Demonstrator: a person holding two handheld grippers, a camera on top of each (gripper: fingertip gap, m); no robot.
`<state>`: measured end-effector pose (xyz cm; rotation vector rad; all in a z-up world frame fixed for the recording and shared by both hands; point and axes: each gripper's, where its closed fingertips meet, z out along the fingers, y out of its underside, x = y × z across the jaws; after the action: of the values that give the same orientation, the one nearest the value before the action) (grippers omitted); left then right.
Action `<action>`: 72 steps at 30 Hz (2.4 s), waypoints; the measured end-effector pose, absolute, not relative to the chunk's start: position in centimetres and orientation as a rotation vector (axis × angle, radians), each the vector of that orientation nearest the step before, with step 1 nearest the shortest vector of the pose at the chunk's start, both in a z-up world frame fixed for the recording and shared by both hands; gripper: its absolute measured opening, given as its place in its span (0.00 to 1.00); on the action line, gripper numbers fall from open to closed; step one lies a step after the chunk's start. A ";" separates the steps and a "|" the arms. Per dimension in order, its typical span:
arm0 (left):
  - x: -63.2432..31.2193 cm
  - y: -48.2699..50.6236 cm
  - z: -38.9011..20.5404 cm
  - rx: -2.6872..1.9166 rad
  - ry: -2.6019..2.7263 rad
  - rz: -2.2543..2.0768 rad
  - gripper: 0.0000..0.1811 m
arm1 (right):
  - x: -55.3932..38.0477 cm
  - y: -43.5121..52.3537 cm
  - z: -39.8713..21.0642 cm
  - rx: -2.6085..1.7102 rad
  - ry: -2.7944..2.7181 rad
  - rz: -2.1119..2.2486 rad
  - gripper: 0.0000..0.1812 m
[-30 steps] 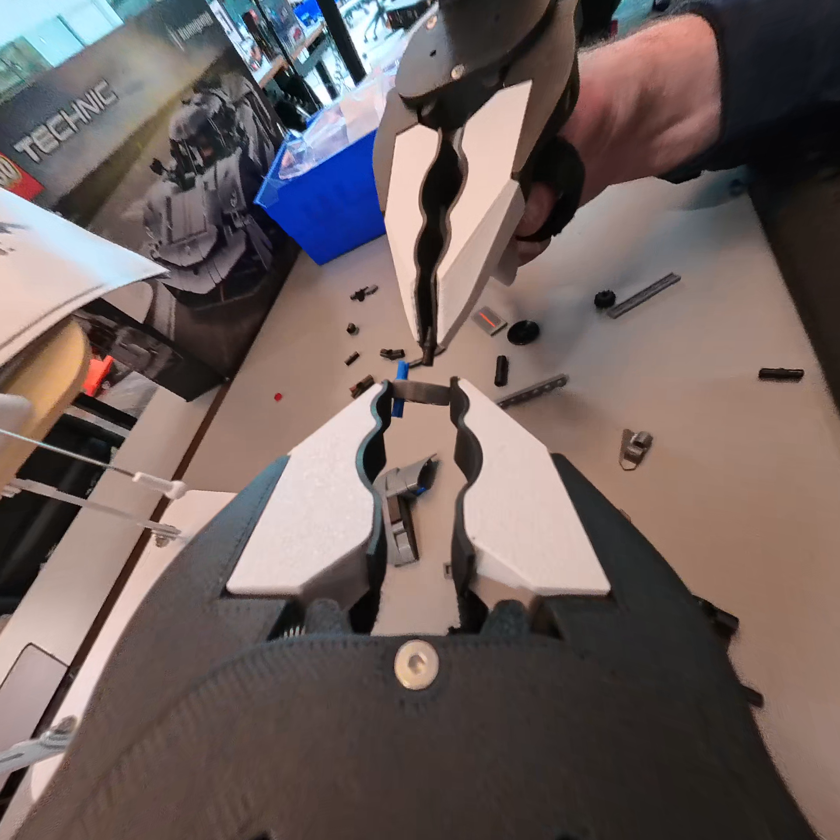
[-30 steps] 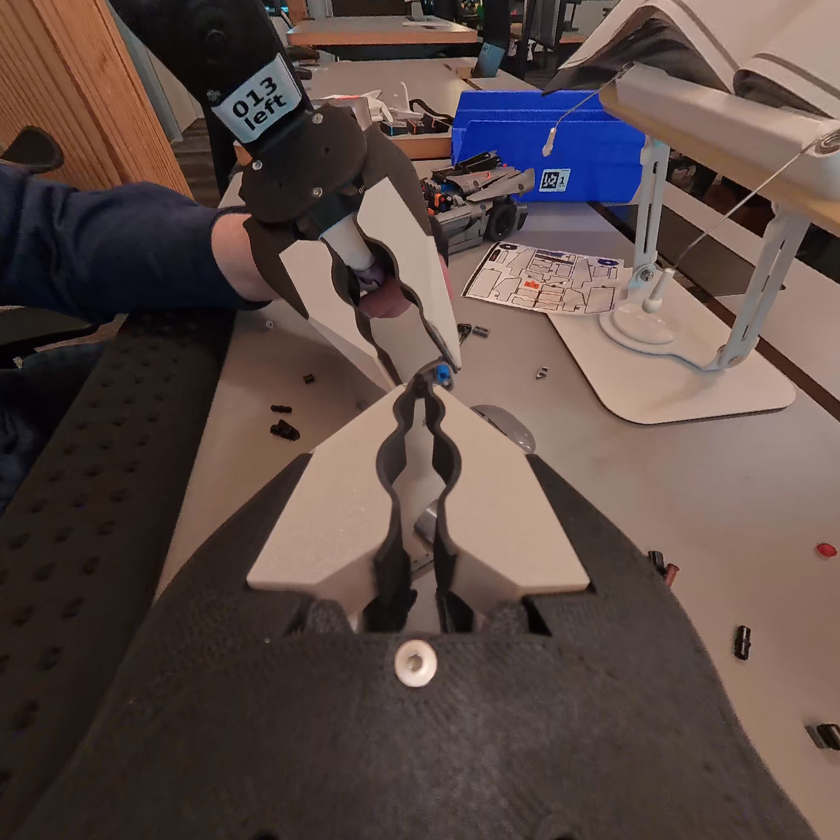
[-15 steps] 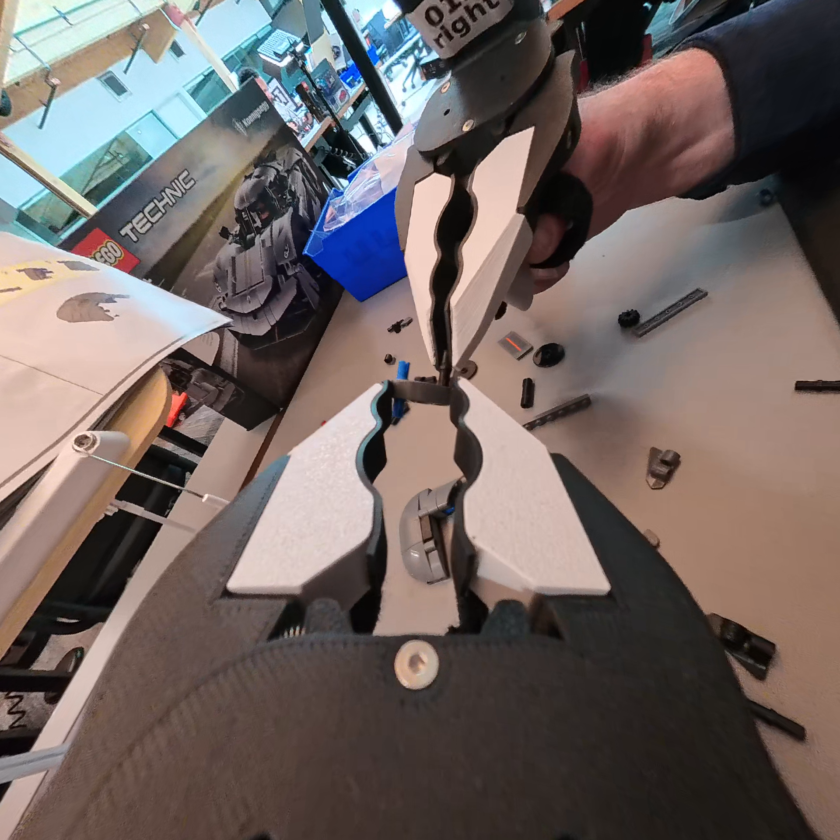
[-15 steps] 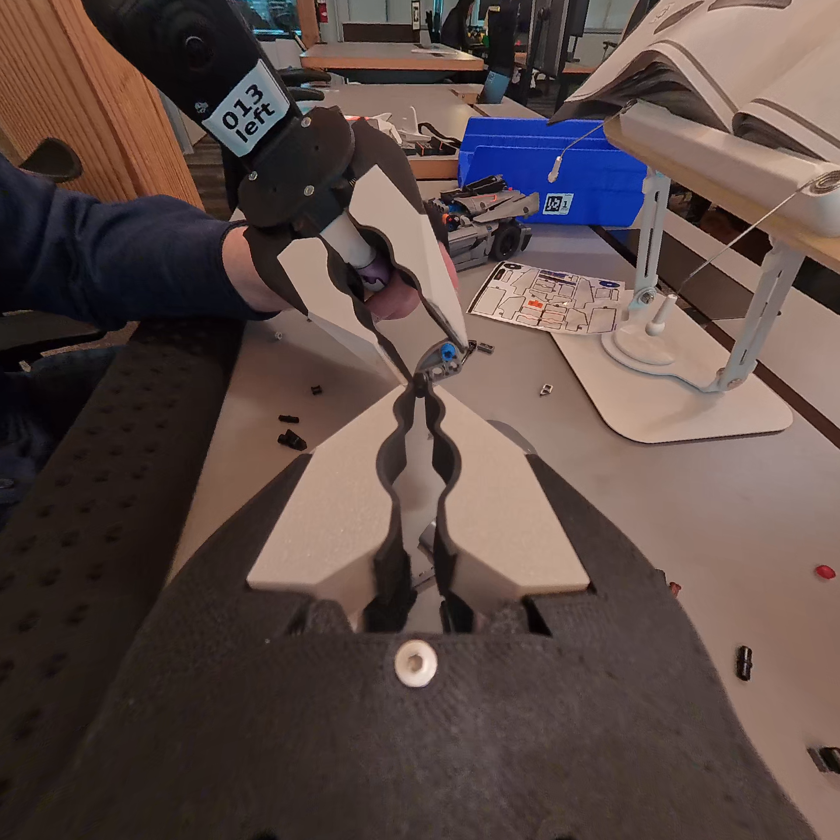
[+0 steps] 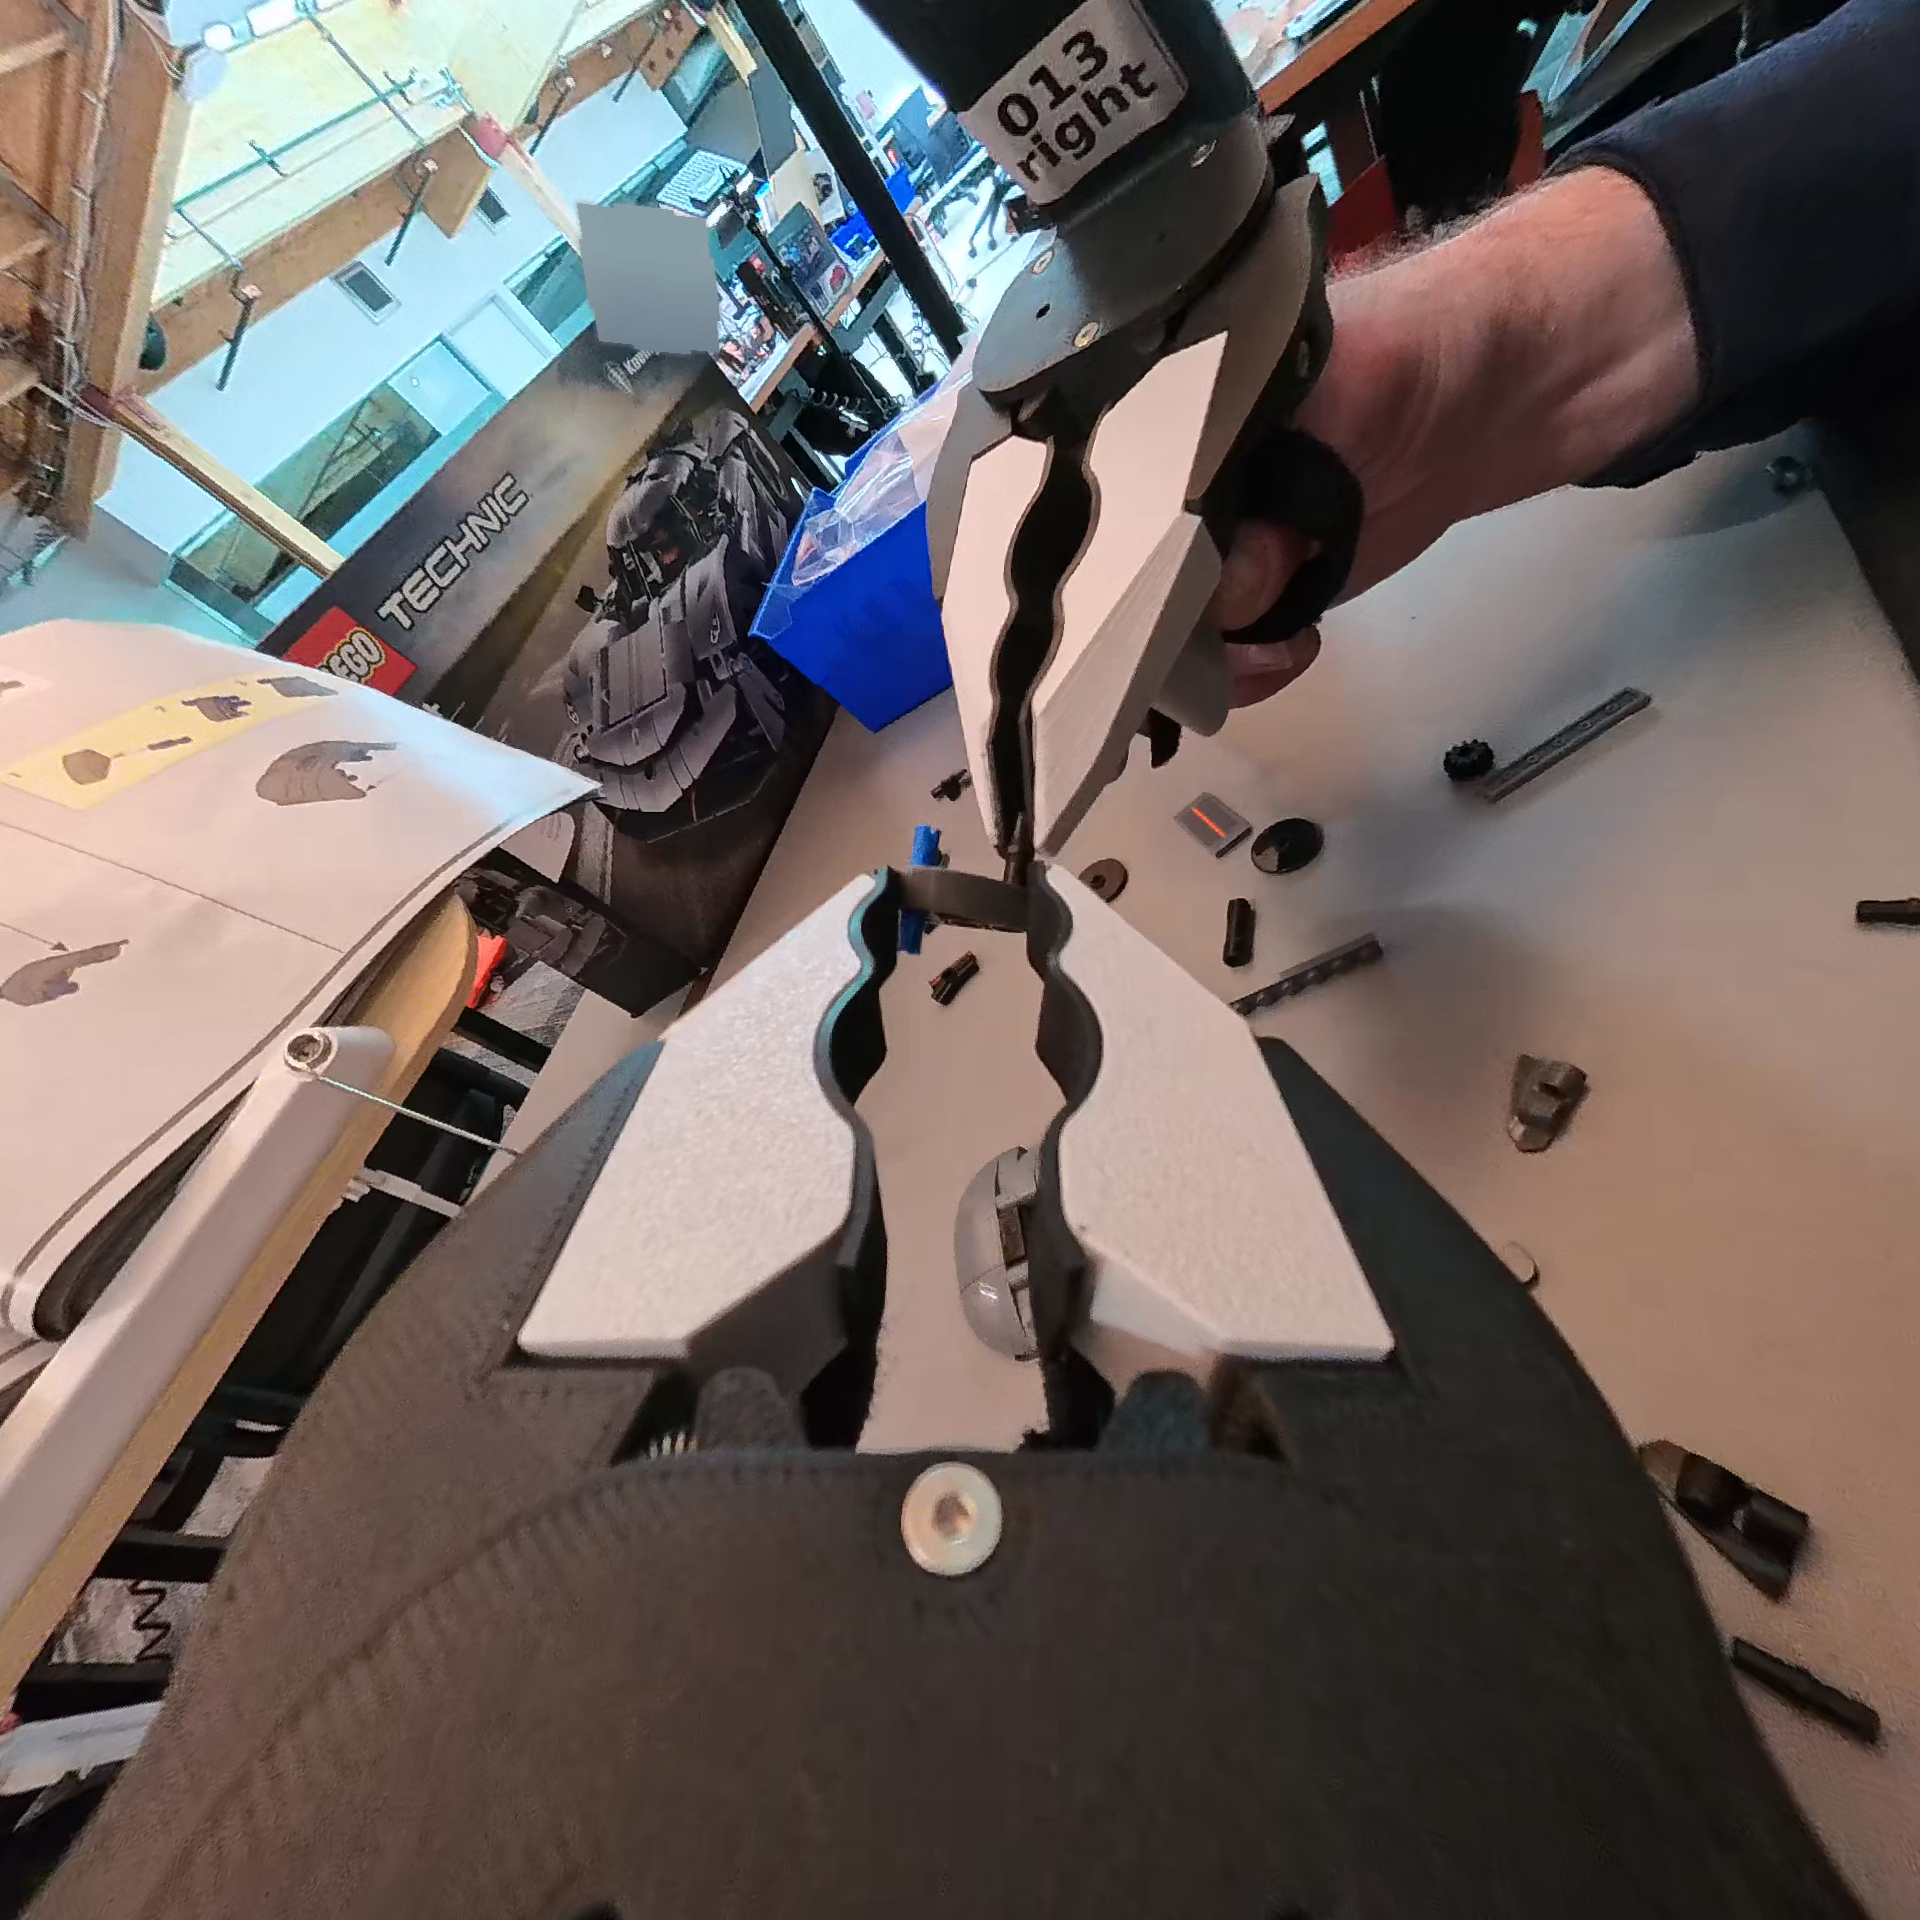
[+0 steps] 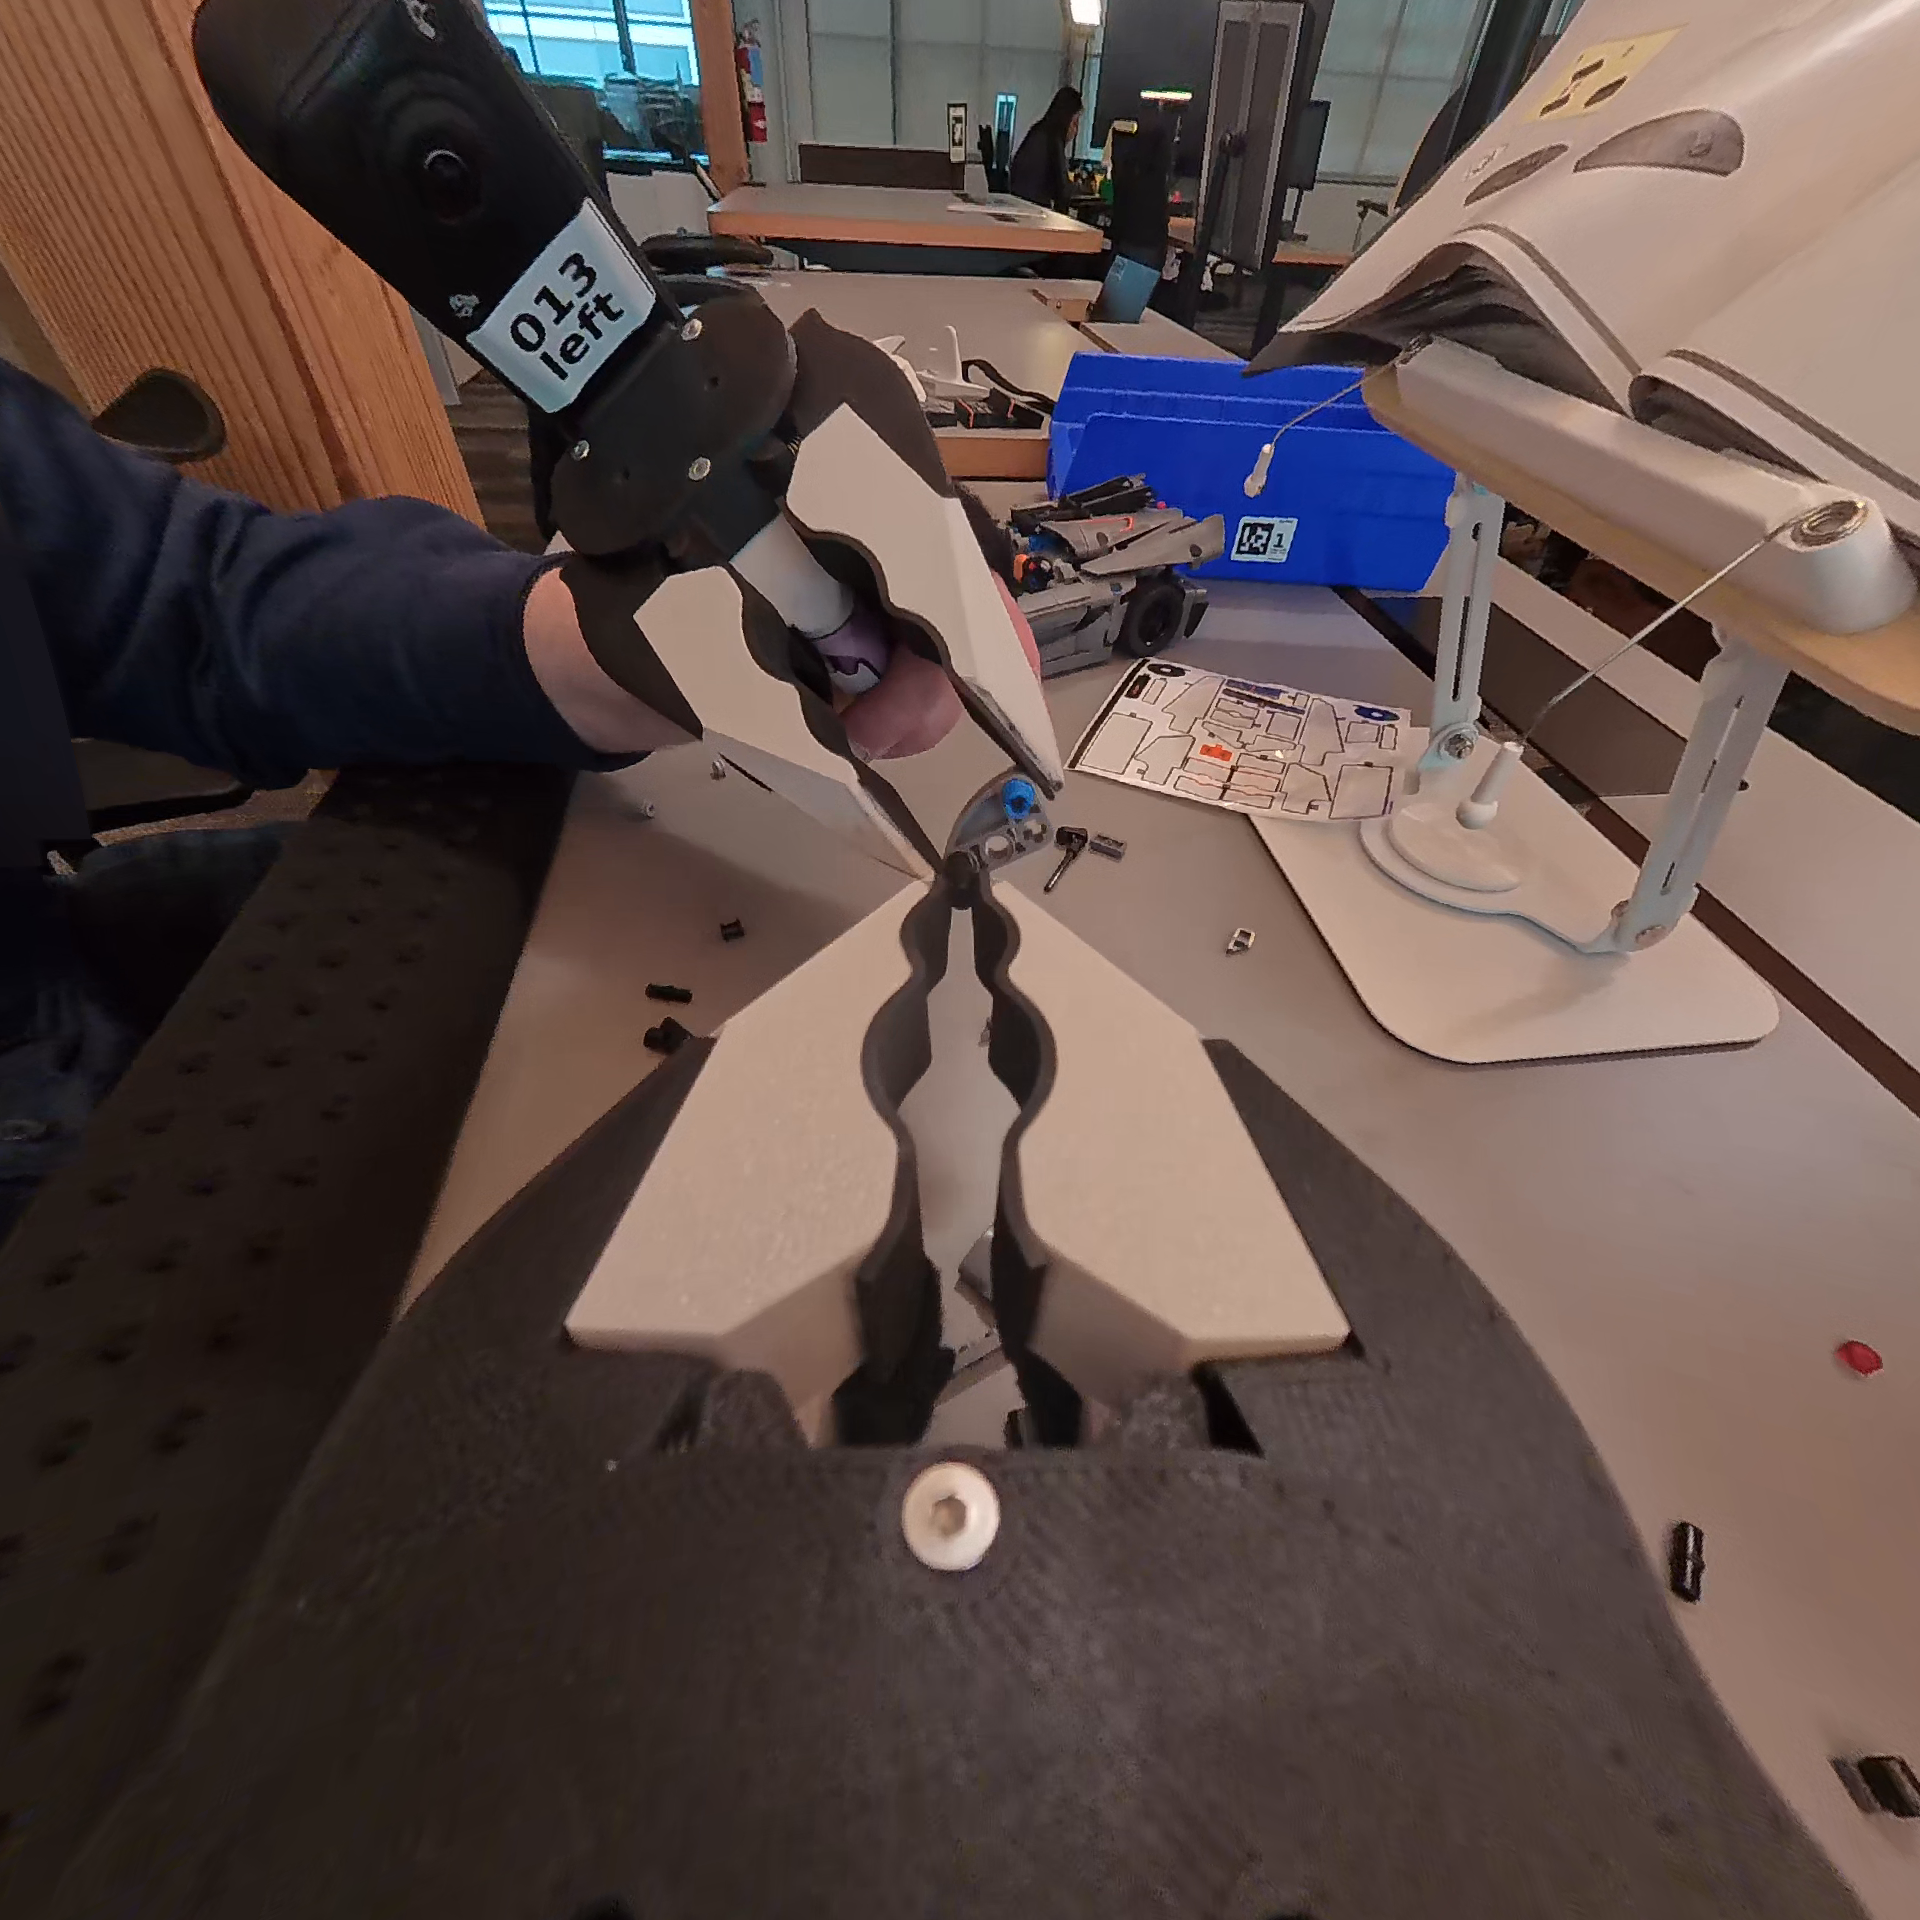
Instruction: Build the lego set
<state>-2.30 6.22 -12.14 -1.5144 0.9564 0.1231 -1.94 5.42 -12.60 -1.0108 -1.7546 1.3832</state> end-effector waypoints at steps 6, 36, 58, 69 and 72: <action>-1.8 6.1 -12.5 -1.518 1.003 0.157 0.00 | -1.8 4.1 -12.2 -0.941 -1.775 1.399 0.01; -20.6 -4.5 -16.6 -2.287 0.573 0.415 0.11 | -2.2 5.0 -14.3 -1.013 -1.831 1.315 0.01; -23.1 -3.8 -25.6 -2.616 0.921 0.515 0.05 | -2.1 4.8 -14.5 -1.014 -1.852 1.308 0.01; -10.5 0.4 -25.3 -2.367 1.326 0.274 0.04 | -2.1 5.4 -14.5 -1.030 -1.838 1.306 0.01; -7.6 1.4 -25.8 -2.321 1.395 0.218 0.04 | -2.0 5.5 -14.5 -1.031 -1.838 1.302 0.01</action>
<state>-7.59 1.42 -25.82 -2.3214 1.3950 0.2181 -2.04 5.46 -14.52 -1.0309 -1.8380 1.3025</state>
